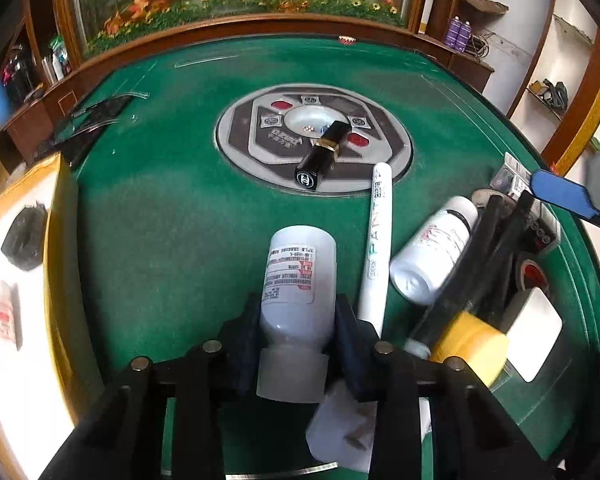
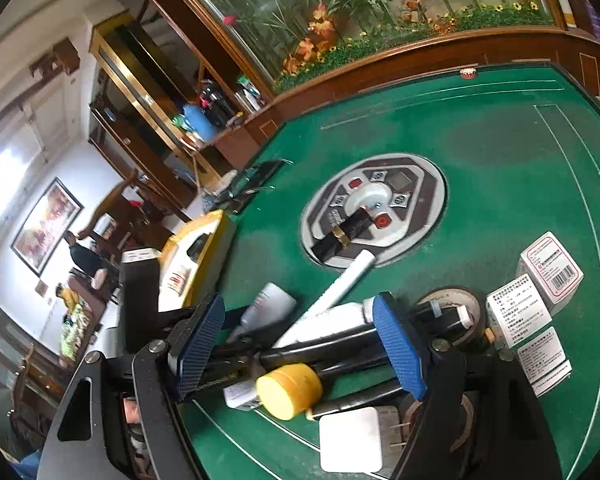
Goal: Organize rigid objects
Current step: 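Grasp the large white bottle with green label with the left gripper, then grasp the white square box with the right gripper while the left lifts the bottle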
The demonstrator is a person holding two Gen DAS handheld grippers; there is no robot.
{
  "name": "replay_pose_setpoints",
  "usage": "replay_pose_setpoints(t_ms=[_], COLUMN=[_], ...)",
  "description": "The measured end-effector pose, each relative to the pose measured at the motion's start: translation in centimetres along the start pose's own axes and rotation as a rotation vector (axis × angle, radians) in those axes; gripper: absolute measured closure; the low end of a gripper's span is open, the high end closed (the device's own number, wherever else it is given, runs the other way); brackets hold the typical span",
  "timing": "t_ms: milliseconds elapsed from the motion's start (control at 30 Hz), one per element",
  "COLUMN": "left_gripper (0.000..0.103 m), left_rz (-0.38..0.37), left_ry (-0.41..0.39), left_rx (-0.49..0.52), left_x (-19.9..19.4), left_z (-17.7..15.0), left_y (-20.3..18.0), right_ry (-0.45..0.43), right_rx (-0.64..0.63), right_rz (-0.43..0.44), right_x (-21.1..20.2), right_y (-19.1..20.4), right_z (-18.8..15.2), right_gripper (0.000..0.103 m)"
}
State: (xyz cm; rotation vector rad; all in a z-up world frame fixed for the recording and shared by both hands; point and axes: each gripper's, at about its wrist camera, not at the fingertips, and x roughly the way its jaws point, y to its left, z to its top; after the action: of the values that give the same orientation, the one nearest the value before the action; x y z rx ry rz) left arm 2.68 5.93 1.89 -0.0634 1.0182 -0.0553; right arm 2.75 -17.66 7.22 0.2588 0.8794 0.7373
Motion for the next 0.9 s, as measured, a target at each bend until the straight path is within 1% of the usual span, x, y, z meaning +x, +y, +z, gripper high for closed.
replay_pose_setpoints(t_ms=[67, 200, 333, 433, 533, 633, 767, 900], left_gripper=[0.067, 0.066, 0.066, 0.066, 0.066, 0.065, 0.065, 0.064], left_rz=[-0.012, -0.01, -0.015, -0.01, -0.012, -0.001, 0.011, 0.019], left_ry=[0.002, -0.006, -0.03, -0.037, -0.046, -0.049, -0.052, -0.049], left_rx=[-0.018, -0.033, -0.059, -0.059, -0.052, -0.037, -0.025, -0.02], left_x=[-0.6, -1.9, -2.8, -3.2, -3.3, -3.0, -2.9, -2.7], left_z=[-0.8, -3.0, -4.3, -5.0, -5.3, -5.1, -5.1, -4.8], left_y=[0.2, 0.1, 0.4, 0.2, 0.2, 0.0, -0.3, -0.4], right_ry=[-0.003, -0.02, -0.021, -0.002, 0.013, 0.038, 0.107, 0.108], right_rx=[0.011, 0.062, 0.042, 0.015, -0.033, -0.108, -0.254, -0.39], right_rz=[-0.016, -0.046, -0.095, -0.083, -0.104, -0.134, -0.243, -0.335], right_x=[-0.1, -0.4, -0.6, -0.4, -0.8, -1.1, -0.7, -0.4], right_y=[-0.3, -1.3, -1.3, -0.9, -0.2, 0.5, 1.4, 2.8], right_z=[0.0, 0.2, 0.3, 0.2, -0.5, -2.1, -5.8, -7.6], right_gripper=[0.027, 0.027, 0.027, 0.027, 0.027, 0.027, 0.027, 0.027])
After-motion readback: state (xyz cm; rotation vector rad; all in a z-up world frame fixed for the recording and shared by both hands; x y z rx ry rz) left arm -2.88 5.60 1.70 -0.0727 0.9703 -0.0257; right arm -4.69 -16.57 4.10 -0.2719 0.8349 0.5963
